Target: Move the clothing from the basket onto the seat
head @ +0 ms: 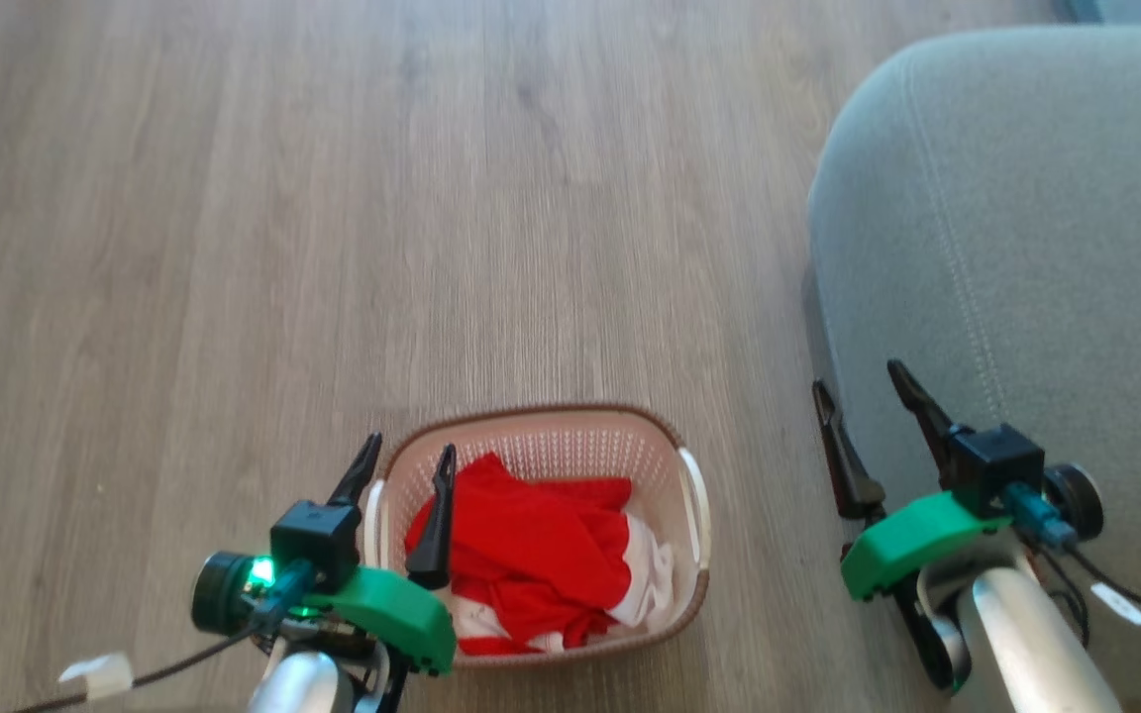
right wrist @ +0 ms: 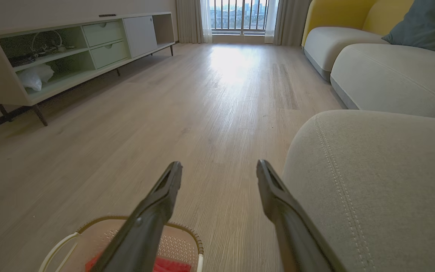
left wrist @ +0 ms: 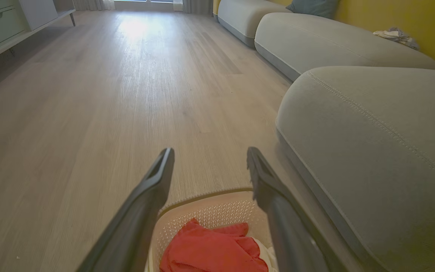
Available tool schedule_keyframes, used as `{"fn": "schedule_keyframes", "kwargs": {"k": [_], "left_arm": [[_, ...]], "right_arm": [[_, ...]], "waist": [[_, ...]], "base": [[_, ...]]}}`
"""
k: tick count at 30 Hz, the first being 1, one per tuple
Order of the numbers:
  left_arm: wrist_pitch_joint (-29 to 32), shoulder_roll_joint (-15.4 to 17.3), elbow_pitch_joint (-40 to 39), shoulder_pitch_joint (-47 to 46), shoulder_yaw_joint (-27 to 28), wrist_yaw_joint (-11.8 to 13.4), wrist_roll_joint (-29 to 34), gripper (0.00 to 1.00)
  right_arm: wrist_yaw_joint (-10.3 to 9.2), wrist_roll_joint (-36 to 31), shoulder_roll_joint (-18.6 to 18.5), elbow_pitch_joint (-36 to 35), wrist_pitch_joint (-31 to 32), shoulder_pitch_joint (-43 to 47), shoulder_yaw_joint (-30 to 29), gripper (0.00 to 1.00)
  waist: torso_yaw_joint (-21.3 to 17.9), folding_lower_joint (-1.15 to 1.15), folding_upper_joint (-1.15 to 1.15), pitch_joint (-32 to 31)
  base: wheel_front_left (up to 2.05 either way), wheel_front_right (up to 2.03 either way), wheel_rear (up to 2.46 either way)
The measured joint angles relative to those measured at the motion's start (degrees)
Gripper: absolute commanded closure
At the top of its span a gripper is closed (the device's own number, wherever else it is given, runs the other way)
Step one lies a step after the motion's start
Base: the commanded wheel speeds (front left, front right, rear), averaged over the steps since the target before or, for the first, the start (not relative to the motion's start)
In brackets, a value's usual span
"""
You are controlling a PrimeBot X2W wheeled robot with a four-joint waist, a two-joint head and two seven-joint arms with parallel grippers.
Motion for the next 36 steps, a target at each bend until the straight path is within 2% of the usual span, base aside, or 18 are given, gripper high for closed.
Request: {"fn": "schedule_keyframes", "kwargs": {"k": [4,9,15,18,19,22,26,33,36], "left_arm": [[0.0,0.0,5.7,-2.6,-1.3,-0.1,0.6,0.00],[0.0,-0.2,14.8,-6.9,-2.7,0.1,4.6,0.00],[0.0,-0.4,24.2,-15.3,-5.3,0.0,7.9,0.00],[0.0,-0.2,27.1,-19.9,-6.0,1.4,11.1,0.00],[0.0,0.0,28.3,-21.5,-6.2,1.9,11.7,0.00],[0.0,0.4,33.4,-25.7,-7.2,1.0,12.3,0.00],[0.0,0.9,41.4,-31.0,-7.5,1.1,12.9,0.00],[0.2,2.4,54.1,-40.8,-9.0,2.6,15.7,0.00],[2.5,3.0,57.4,-44.5,-8.8,3.1,15.5,0.00]], "right_arm": [[0.00,0.0,0.0,0.1,0.0,-2.0,-0.5,0.00],[0.00,-0.5,0.0,0.1,0.0,-4.1,-2.6,0.00],[0.00,-1.1,0.0,-0.6,-0.1,-7.2,-2.9,0.00],[0.00,-1.7,0.0,-2.2,-0.1,-8.9,-2.7,0.00],[0.00,-1.7,0.1,-2.8,-0.1,-9.5,-2.5,0.00],[0.00,-1.5,0.2,-3.7,-0.1,-10.5,-1.7,0.00],[0.00,-0.8,0.3,-3.9,-0.1,-10.8,-0.4,0.00],[0.00,4.1,0.5,-5.7,-0.1,-12.9,2.3,0.00],[0.00,6.0,0.6,-6.0,-0.1,-14.2,4.2,0.00]], "waist": [[-0.4,0.00,0.00,3.3],[-1.6,0.00,0.00,8.4],[-3.3,0.01,0.00,15.9],[-4.5,0.02,0.00,20.0],[-4.9,0.02,0.00,21.3],[-6.5,0.02,0.00,25.2],[-8.8,0.01,0.00,29.9],[-13.7,0.01,0.00,35.6],[-15.7,0.01,0.00,37.6]], "base": [[0.00,0.00,0.00],[0.00,0.00,0.00],[0.00,0.00,0.00],[0.00,0.00,0.00],[0.00,0.00,0.00],[0.00,0.00,0.00],[0.00,0.00,0.00],[0.00,0.00,0.00],[0.00,0.00,0.00]]}}
